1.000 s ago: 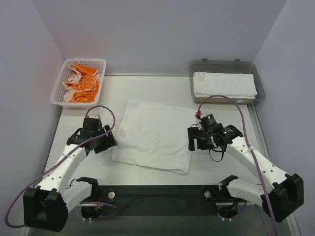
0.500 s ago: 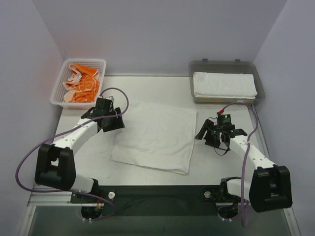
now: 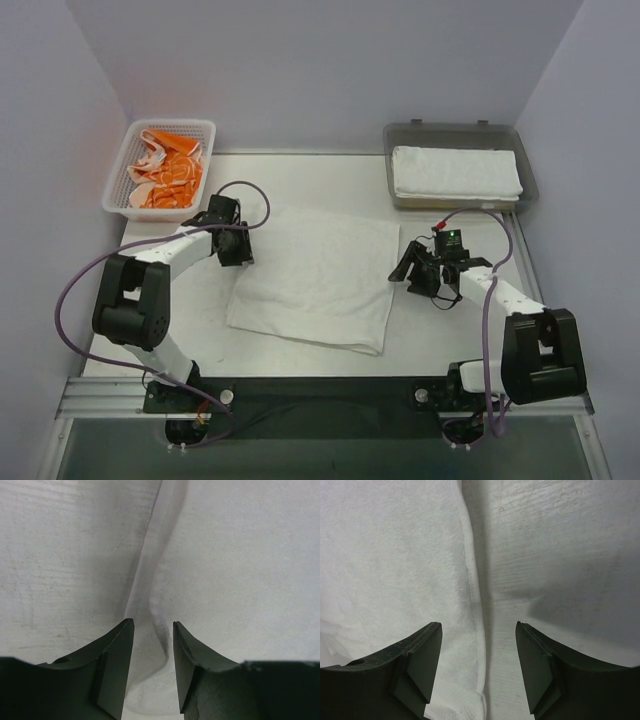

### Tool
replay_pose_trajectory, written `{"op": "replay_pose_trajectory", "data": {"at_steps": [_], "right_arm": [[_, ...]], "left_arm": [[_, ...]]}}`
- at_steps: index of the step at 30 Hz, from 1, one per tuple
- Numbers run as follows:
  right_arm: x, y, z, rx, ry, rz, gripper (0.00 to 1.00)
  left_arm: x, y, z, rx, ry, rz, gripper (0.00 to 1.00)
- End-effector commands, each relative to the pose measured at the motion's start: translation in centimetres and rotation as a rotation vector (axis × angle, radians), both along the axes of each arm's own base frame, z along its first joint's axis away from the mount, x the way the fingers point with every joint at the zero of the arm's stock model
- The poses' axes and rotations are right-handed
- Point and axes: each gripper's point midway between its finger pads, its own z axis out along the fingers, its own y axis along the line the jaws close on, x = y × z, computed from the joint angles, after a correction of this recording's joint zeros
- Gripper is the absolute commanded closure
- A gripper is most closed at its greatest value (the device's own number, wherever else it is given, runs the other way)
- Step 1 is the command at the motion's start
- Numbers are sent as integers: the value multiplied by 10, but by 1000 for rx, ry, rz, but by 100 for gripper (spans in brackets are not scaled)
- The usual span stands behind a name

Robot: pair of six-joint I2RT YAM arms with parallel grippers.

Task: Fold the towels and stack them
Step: Fold the towel

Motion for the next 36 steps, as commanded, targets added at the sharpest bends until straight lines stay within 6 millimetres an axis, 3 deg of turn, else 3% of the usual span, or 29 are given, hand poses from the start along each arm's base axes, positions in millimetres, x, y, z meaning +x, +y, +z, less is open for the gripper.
{"op": "replay_pose_trajectory", "data": {"at_steps": [1, 8, 18, 26, 30, 36], "right_arm": [[8, 2, 3, 11, -21, 15, 39], [10, 3, 0, 11, -15, 22, 39], [9, 4, -1, 8, -12, 33, 39], [9, 2, -1, 6, -16, 34, 39], [7, 1, -3, 6, -6, 32, 39], [7, 1, -4, 3, -5, 34, 39]], "left_arm": [[25, -9, 15, -22, -71, -20, 53], [29, -12, 13, -34, -64, -16, 59], [45, -20, 40, -73, -128, -23, 59], [34, -5, 14, -10, -29, 65, 55], [30, -10, 6, -38, 6, 73, 56], [35, -17, 5, -66, 5, 66, 71]]}}
